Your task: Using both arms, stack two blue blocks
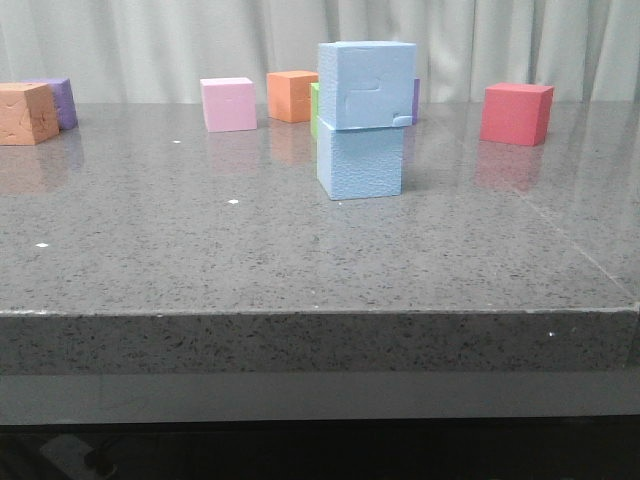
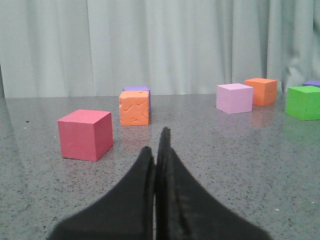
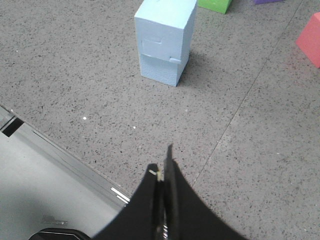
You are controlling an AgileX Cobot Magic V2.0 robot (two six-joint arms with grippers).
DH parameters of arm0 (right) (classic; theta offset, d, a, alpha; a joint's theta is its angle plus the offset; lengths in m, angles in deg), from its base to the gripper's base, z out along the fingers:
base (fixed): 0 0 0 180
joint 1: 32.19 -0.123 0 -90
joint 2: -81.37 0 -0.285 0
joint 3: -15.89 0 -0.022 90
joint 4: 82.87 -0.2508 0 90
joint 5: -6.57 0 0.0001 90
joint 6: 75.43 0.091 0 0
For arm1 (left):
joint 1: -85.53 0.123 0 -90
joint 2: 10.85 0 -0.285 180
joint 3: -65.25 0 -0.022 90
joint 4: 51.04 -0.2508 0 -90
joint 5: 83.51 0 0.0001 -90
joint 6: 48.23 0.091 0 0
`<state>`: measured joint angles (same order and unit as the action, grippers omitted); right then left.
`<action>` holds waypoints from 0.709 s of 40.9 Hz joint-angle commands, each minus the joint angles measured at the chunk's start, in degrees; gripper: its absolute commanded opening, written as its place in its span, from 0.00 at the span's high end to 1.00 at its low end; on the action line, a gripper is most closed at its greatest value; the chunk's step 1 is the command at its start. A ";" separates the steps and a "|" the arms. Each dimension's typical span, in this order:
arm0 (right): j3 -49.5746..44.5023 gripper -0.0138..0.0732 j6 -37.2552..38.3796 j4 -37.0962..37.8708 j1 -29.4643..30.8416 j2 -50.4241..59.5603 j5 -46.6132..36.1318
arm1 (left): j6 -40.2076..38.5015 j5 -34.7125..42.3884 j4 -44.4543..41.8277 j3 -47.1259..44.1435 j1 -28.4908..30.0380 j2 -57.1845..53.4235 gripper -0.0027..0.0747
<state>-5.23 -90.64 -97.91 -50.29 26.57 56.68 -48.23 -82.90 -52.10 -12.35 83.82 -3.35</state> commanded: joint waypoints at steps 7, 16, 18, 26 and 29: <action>1.45 0.92 -0.47 -0.16 0.38 0.09 -3.85 | 0.00 4.26 0.58 -0.11 0.14 -0.95 0.99; 1.45 0.92 -0.47 -0.16 0.38 0.09 -3.85 | 0.00 4.26 0.58 -0.11 0.14 -0.95 0.99; 1.45 0.92 -0.47 -0.16 0.38 0.09 -3.85 | 0.00 4.26 0.58 -0.11 0.14 -0.95 0.99; 0.23 0.92 -0.47 1.56 3.51 2.33 -4.59 | 0.00 4.26 0.58 -0.11 0.14 -0.95 0.99; -2.15 0.92 -0.47 1.56 6.67 4.95 -6.45 | 0.00 4.26 0.58 -0.11 0.14 -0.95 0.99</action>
<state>-7.00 -90.64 -96.94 -46.76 28.73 55.61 -48.23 -82.90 -52.00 -12.35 83.82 -3.35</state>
